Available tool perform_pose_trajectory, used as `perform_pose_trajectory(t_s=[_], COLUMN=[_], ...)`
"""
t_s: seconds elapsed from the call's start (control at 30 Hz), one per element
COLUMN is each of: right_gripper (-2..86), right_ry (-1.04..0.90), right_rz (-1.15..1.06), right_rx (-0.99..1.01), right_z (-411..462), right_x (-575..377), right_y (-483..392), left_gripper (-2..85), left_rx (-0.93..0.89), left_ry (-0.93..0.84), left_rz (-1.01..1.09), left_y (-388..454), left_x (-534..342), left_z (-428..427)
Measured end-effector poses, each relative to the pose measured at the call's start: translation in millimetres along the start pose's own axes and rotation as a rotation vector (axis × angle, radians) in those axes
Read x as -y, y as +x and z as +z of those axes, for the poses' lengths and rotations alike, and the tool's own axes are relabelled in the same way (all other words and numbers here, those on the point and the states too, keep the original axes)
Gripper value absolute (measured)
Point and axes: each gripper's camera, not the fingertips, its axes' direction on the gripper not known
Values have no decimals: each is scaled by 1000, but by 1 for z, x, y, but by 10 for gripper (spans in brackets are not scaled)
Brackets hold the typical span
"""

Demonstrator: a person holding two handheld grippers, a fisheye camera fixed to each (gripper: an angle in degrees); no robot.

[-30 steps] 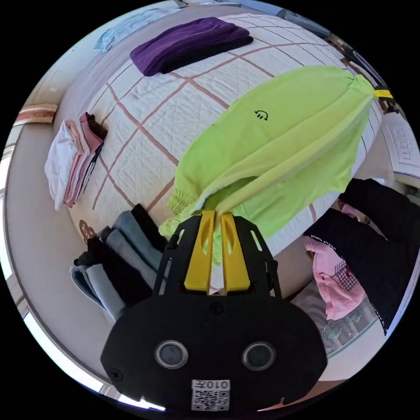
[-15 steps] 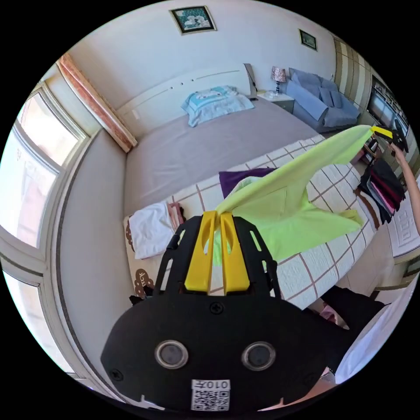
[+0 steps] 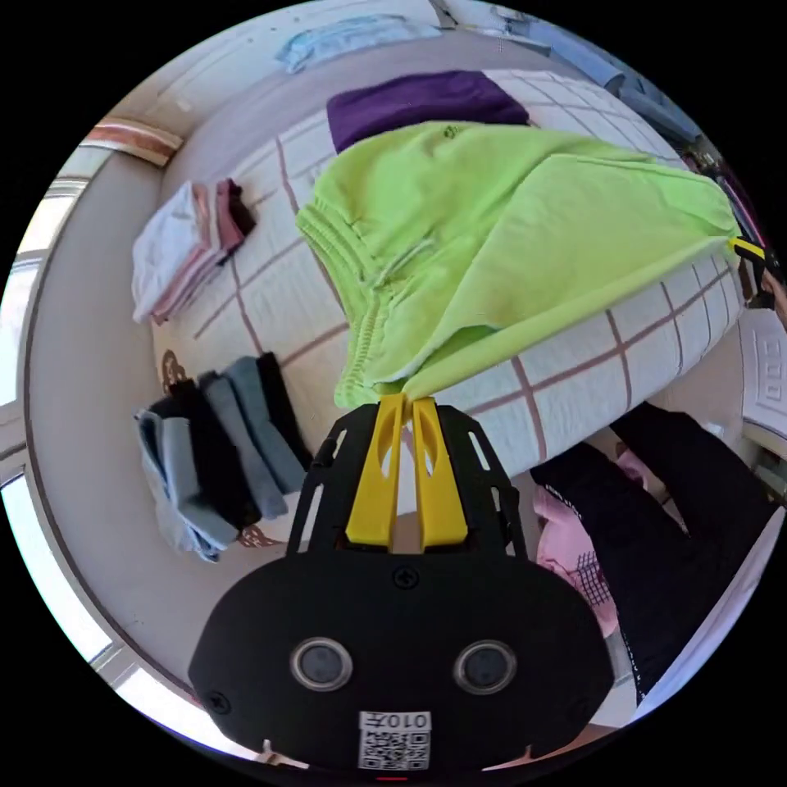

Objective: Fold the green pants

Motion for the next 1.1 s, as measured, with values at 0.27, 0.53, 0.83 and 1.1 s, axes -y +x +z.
perform_pose_trajectory(t_s=[0.27, 0.53, 0.83, 1.1], right_gripper=[24, 30, 69, 118], right_ry=[75, -145, 275, 647], right_rz=[-173, -246, -190, -771], right_rx=[6, 128, 225, 73], right_z=[-8, 54, 11, -40], right_x=[4, 28, 58, 297], right_y=[39, 74, 73, -58], left_gripper=[-2, 11, 61, 95], left_rx=[92, -169, -345, -528], left_ry=[-62, 36, 197, 352], left_rz=[117, 14, -424, -844], left_y=[-14, -64, -170, -238], left_x=[-33, -77, -187, -228], left_z=[-17, -53, -115, -110])
